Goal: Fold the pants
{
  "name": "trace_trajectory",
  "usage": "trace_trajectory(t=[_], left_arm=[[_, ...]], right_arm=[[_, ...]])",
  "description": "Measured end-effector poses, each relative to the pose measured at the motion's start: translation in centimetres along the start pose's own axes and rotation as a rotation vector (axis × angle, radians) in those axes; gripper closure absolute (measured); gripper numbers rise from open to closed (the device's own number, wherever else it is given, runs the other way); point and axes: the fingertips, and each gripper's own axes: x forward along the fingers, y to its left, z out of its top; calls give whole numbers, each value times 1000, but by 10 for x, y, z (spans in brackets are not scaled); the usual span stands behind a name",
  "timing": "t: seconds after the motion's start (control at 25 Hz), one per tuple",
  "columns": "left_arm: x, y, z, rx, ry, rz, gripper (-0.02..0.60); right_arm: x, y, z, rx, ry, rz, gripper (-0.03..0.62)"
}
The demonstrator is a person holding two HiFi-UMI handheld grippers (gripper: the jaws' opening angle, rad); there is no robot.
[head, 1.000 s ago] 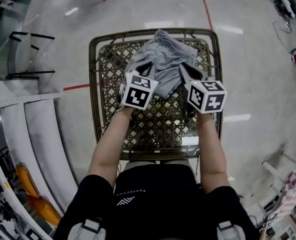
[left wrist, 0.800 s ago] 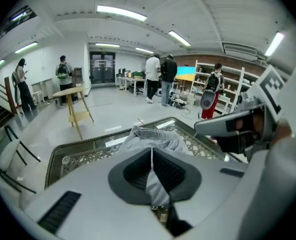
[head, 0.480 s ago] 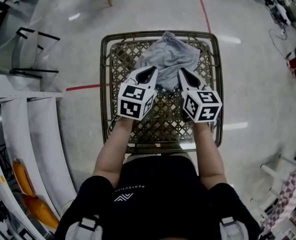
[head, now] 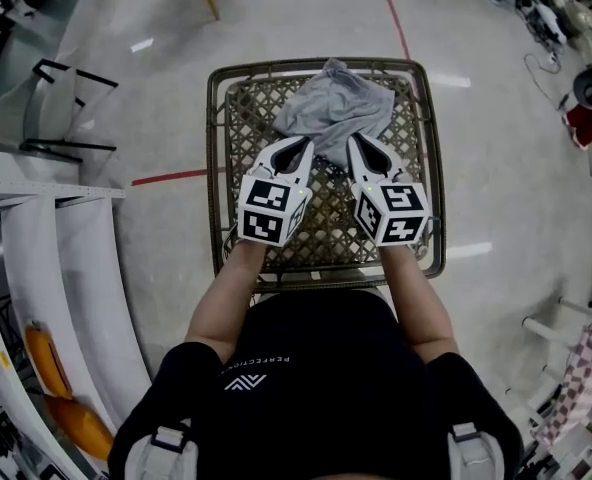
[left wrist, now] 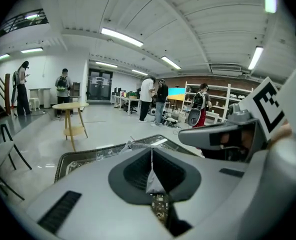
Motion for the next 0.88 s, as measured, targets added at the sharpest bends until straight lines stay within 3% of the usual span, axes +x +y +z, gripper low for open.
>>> trace_trajectory(t=[0.16, 0.44, 0.64, 0.88], left_arm=[[-14, -8, 0, 19, -41, 5, 566], [-35, -17, -27, 26, -36, -22, 566], [-47, -20, -54, 8, 21, -24, 566], [-59, -19, -68, 27, 57, -5, 566]], right_arm=[[-9, 17, -6, -27, -19, -13, 551], [-23, 32, -43, -31, 2, -37, 556], [-30, 48, -65, -4, 30, -24, 556], [-31, 72, -68, -72, 42, 30, 556]])
